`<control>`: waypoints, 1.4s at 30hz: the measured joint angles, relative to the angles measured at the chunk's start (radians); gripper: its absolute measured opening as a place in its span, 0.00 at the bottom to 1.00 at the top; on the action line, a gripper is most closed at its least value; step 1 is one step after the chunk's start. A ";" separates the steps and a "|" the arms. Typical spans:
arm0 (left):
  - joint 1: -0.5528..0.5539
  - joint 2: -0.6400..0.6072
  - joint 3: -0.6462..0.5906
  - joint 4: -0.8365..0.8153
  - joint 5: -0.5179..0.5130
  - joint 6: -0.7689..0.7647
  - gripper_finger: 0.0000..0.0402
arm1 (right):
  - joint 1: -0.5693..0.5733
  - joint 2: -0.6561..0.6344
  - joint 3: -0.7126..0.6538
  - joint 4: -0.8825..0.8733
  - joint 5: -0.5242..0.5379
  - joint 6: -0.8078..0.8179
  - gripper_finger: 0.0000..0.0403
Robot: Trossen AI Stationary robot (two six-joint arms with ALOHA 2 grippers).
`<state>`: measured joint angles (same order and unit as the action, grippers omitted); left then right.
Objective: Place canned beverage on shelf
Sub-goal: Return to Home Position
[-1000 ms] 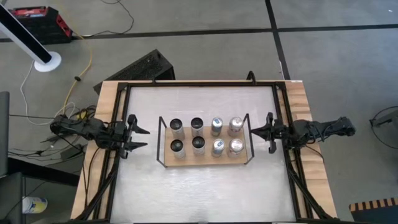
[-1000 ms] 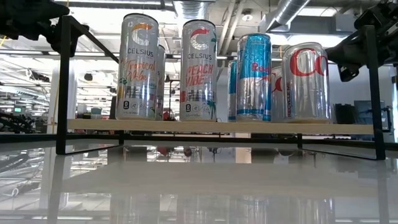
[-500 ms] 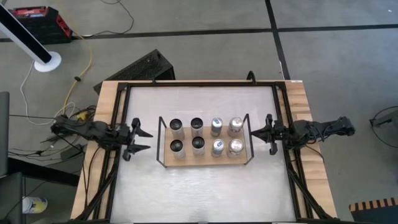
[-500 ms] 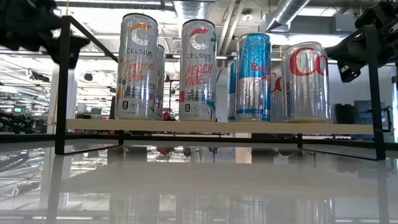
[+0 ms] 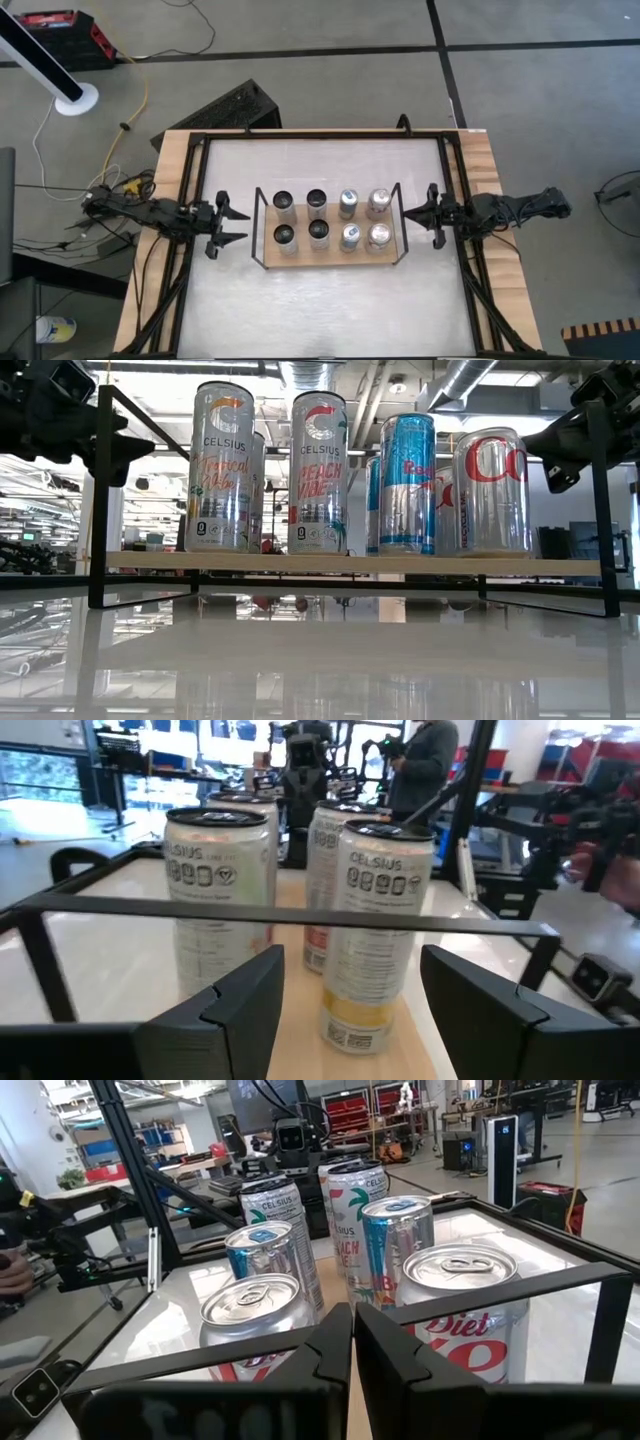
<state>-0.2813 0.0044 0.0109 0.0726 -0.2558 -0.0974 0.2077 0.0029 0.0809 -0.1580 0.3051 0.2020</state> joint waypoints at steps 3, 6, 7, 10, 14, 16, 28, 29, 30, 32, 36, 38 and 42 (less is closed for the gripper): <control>0.000 0.000 0.000 -0.002 -0.006 0.006 0.55 | 0.000 0.000 -0.003 0.028 0.004 0.000 0.11; 0.000 0.000 -0.001 -0.002 -0.006 0.034 0.55 | -0.001 0.000 -0.003 0.058 0.007 0.000 0.12; 0.000 0.000 -0.001 -0.003 -0.006 0.041 0.55 | -0.001 0.000 -0.004 0.066 0.008 0.000 0.12; 0.000 0.000 -0.001 -0.002 -0.006 0.059 0.55 | -0.001 0.001 -0.004 0.073 0.011 0.000 0.12; 0.000 0.000 -0.001 -0.003 -0.006 0.051 0.55 | -0.001 0.001 -0.004 0.074 0.011 0.000 0.12; 0.000 0.000 -0.002 -0.003 -0.006 0.052 0.55 | -0.001 0.001 -0.004 0.075 0.011 0.000 0.12; 0.000 0.000 -0.003 -0.003 -0.005 0.050 0.55 | -0.001 0.001 -0.003 0.080 0.010 0.000 0.12; 0.000 0.000 -0.003 -0.003 -0.005 0.050 0.55 | -0.001 0.001 -0.002 0.080 0.010 0.000 0.12; 0.000 0.000 -0.003 -0.003 -0.005 0.050 0.55 | -0.001 0.001 -0.002 0.080 0.010 0.000 0.12; 0.000 0.000 -0.003 -0.003 -0.005 0.049 0.55 | -0.001 0.001 -0.002 0.080 0.010 0.000 0.12; 0.000 0.000 -0.003 -0.003 -0.005 0.049 0.55 | -0.001 0.001 -0.002 0.080 0.009 0.000 0.12; 0.000 0.000 -0.003 -0.003 -0.005 0.049 0.55 | -0.001 0.001 -0.001 0.081 0.009 0.000 0.12; 0.000 0.000 -0.003 -0.003 -0.005 0.049 0.55 | -0.001 0.001 -0.001 0.081 0.008 0.000 0.12</control>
<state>-0.2813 0.0044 0.0074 0.0696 -0.2604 -0.0486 0.2066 0.0040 0.0796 -0.0772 0.3130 0.2020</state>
